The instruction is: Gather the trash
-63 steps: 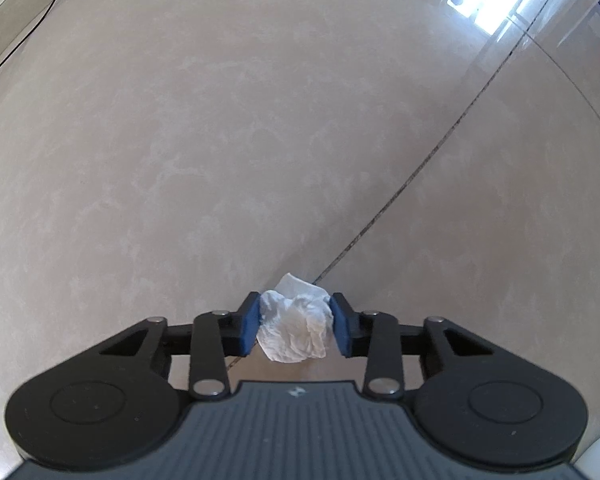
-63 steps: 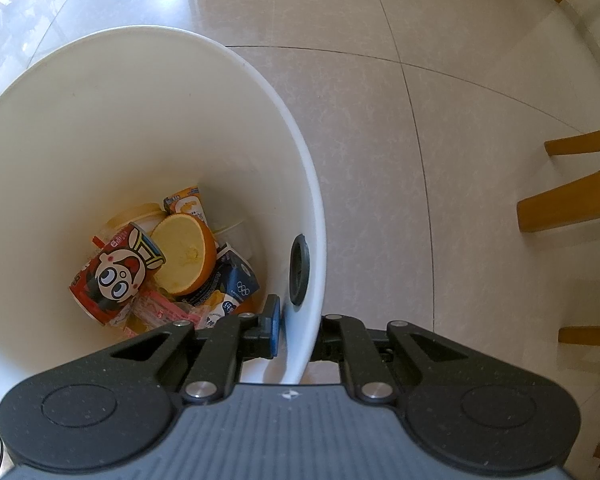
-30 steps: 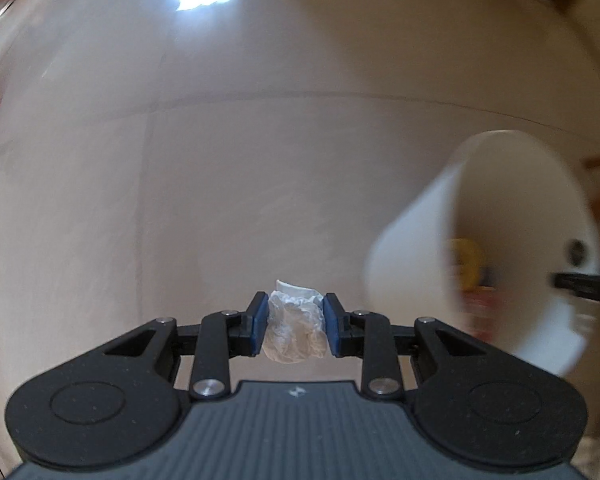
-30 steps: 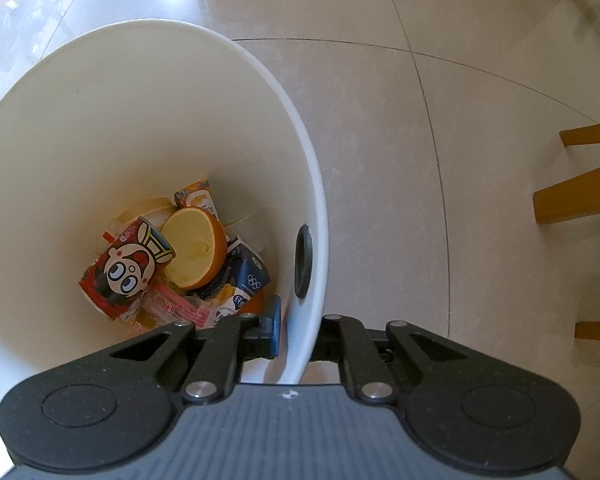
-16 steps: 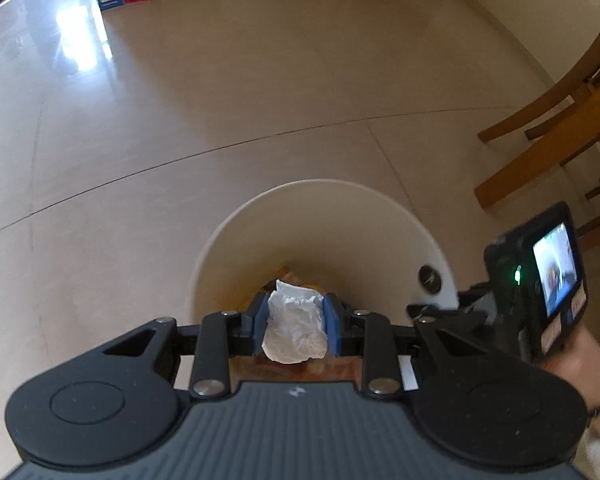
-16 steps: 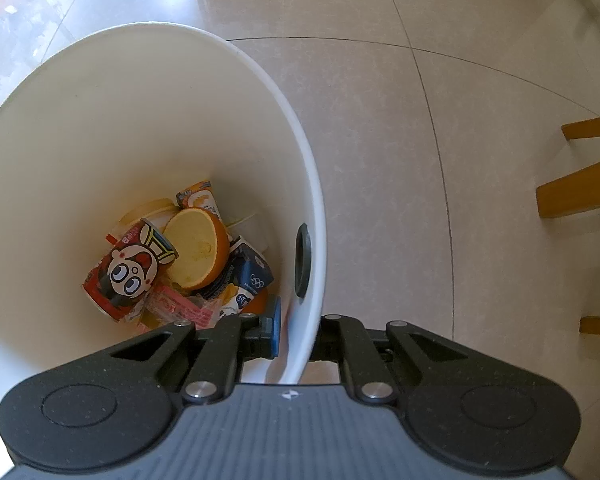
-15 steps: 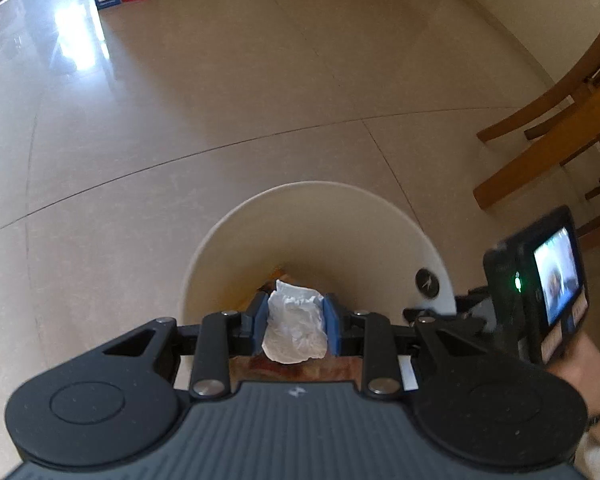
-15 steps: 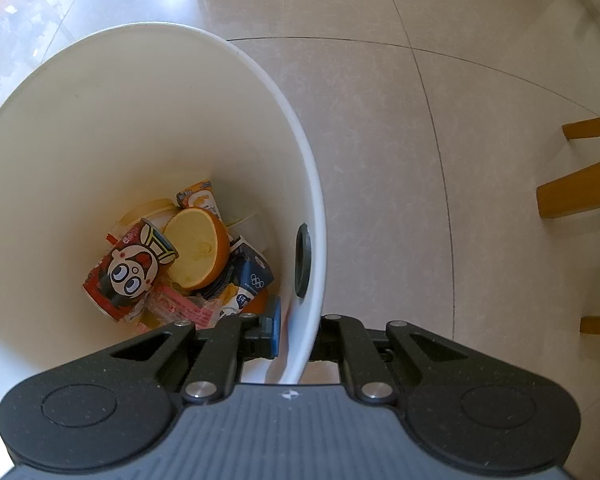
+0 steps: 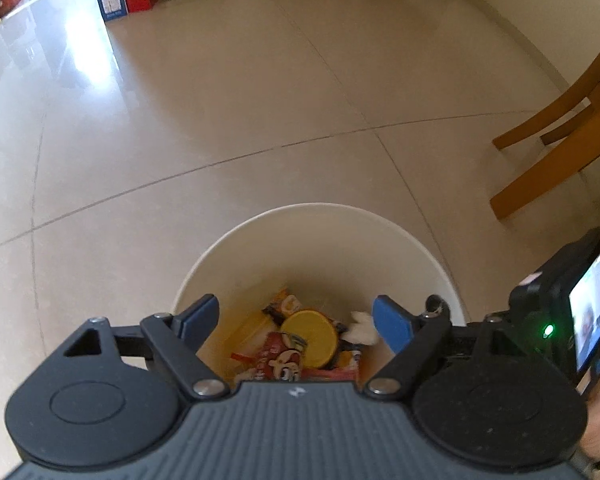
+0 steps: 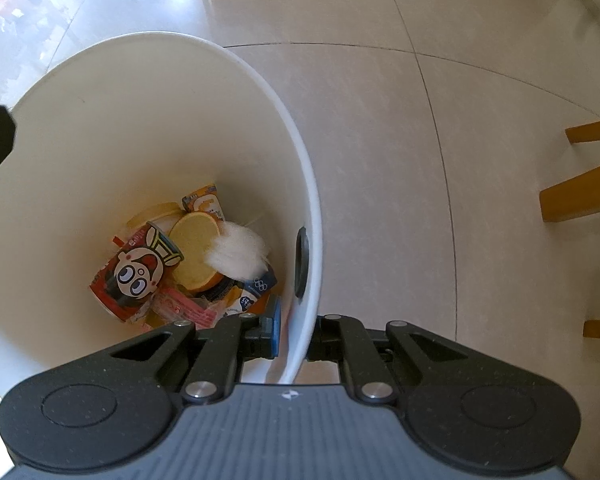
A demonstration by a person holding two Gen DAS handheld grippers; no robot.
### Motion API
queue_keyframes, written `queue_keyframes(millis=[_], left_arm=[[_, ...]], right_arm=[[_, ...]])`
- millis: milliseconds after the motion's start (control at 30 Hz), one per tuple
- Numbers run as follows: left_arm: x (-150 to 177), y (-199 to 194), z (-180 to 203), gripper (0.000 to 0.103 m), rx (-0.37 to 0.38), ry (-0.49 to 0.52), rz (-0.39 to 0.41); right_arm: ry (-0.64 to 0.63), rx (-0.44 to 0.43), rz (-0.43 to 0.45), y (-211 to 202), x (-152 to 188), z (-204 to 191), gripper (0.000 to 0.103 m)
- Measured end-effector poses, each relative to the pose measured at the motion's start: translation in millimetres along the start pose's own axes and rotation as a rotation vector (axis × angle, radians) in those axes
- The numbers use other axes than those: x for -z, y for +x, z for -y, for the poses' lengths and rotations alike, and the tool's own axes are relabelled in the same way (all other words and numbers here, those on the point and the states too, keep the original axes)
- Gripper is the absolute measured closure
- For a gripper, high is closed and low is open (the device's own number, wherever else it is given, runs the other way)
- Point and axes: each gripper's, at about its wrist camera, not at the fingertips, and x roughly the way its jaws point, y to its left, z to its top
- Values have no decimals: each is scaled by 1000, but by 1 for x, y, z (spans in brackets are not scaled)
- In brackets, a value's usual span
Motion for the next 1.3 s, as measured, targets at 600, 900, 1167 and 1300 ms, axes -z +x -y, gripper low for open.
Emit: queue_keyframes(millis=[600,900,1167,1300], left_arm=[[63,-17,-15,15,-142,-56,-6],[87,-32,-15,12,-202,-135,-43],[97,-46,-7,10,-241,-150,-75],[100,-53,1,10,-256,-134,-99]], right_arm=[[-22,4,29,-17,7,-1,91],[-54,2,71,-51,20,-6,86],[-83,-35,129,-94,41,-14,19],[-93,-43,122,-111,51,-19,16]])
